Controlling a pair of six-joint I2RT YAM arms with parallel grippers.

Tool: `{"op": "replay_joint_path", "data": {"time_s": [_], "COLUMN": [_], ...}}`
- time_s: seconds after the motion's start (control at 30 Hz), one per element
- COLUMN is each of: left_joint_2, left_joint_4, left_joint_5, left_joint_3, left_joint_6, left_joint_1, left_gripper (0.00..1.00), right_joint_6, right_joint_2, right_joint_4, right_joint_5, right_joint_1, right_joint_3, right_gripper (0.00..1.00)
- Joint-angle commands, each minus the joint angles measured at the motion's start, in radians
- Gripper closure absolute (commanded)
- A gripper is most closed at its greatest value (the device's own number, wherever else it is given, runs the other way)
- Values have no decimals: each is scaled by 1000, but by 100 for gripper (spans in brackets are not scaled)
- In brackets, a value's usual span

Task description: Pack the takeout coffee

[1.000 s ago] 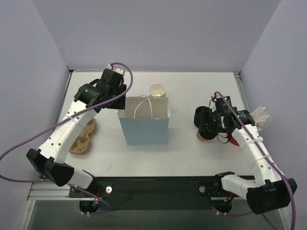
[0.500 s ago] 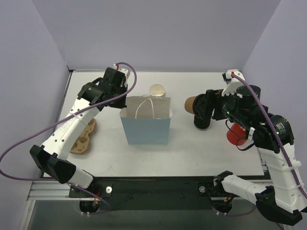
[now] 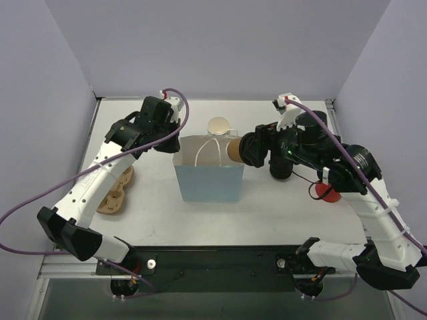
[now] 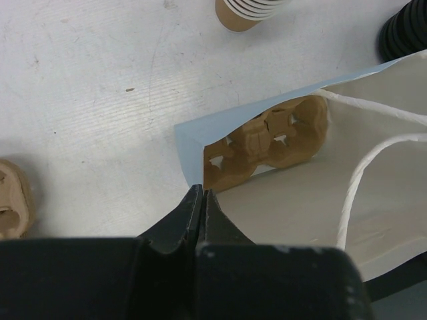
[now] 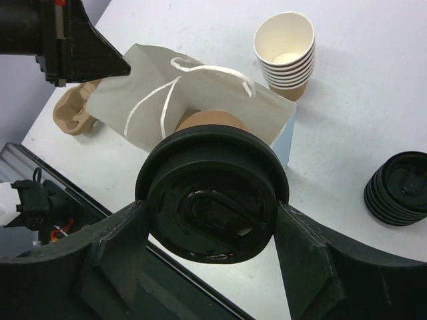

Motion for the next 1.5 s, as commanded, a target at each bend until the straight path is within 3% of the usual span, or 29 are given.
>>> {"op": "replay_joint_path", "data": {"time_s": [0.0,0.23,0.37,0.63,0.8,1.07,1.47], "left_joint_2": [-50,-102,-119,-113,-101,-78,-50], "left_joint_4": [66,115,126,134,125,106,80], "left_joint_5": [43,76,84,79,61,50,35], "left_joint_3": [-19,-81,-93,-96,-87,-70,-44], "left_joint_6": [-4,-3,-6,-26,-38,-40,-44], "left_joint_1": [3,3,3,5,5,5,5], "left_gripper": [100,100,100,100,100,100,100], "right_joint_6": [-19,-73,-101,-144,-159,-159,-213], "right_joint_2": [67,123,166,232,206,151,115], "right_joint_4": [49,110,205,353,393,390,347], "right_joint_5": [68,179,122,-140,-183,-142,-27], "right_joint_1": [62,95,95,104,150,223,316], "right_joint_3": [25,-8,-30,-39,-39,-131,-136], "right_gripper": [54,54,54,54,54,55,56]}}
